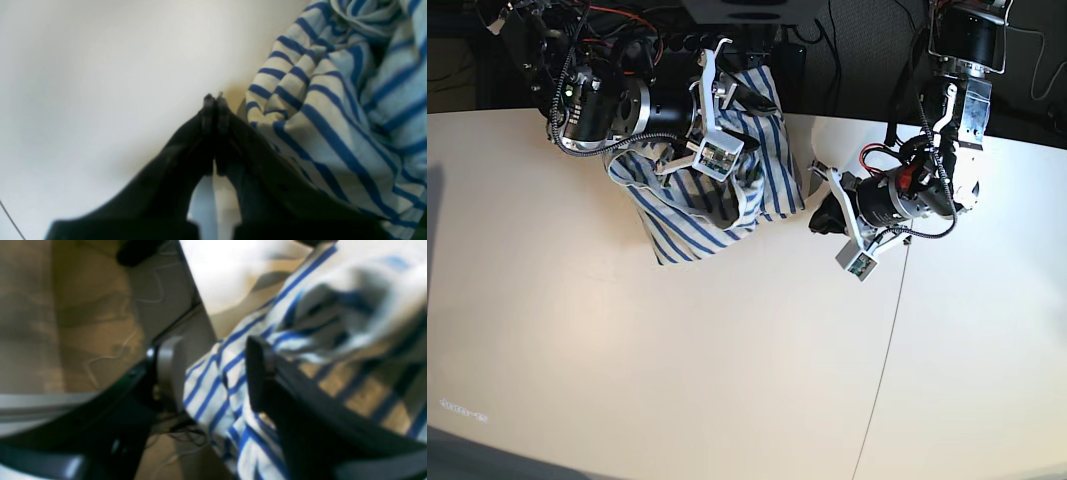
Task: Fold the T-shirt properly
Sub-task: 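Grasp the bundle's edge with the left gripper beside the right gripper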
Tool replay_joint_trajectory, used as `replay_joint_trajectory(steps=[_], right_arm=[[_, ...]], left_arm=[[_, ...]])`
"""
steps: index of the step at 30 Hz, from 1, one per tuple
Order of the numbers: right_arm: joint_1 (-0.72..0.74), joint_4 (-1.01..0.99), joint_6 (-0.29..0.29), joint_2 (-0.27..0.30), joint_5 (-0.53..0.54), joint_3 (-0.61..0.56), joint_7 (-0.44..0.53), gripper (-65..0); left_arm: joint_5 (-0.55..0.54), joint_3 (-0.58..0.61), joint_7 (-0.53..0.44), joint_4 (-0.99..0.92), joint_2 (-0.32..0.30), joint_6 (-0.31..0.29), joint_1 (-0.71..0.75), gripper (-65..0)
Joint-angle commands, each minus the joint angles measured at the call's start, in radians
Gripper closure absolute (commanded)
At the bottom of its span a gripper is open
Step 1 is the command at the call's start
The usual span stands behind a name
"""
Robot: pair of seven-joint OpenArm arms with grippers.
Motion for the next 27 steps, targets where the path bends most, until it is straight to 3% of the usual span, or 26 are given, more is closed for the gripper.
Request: replay_joint_trajectory(steps=[1, 10, 17, 27], right_arm=[[0.010, 0.026, 0.066, 0.005, 0.016, 0.003, 0.019, -29.1], [0.010, 0.037, 0.066, 0.005, 0.101, -0.002, -0.014, -29.1], [0.009, 0.063, 0.065, 0.009, 0.057, 0.054, -0.029, -29.1], [0.003, 0.068, 0.065, 0.109, -0.038, 0.069, -0.047, -29.1]], left_arm=[[-0.014, -0.006, -0.017, 0.017, -0.006, -0.029, -0.014, 0.0], [-0.014, -0.007, -0.018, 0.017, -0.093, -0.028, -0.014, 0.0], [-0.015, -0.007, -0.014, 0.017, -0.123, -0.028, 0.002, 0.0], [-0.029, -0.007, -0.020, 0.017, -0.133, -0.029, 0.101, 0.0]])
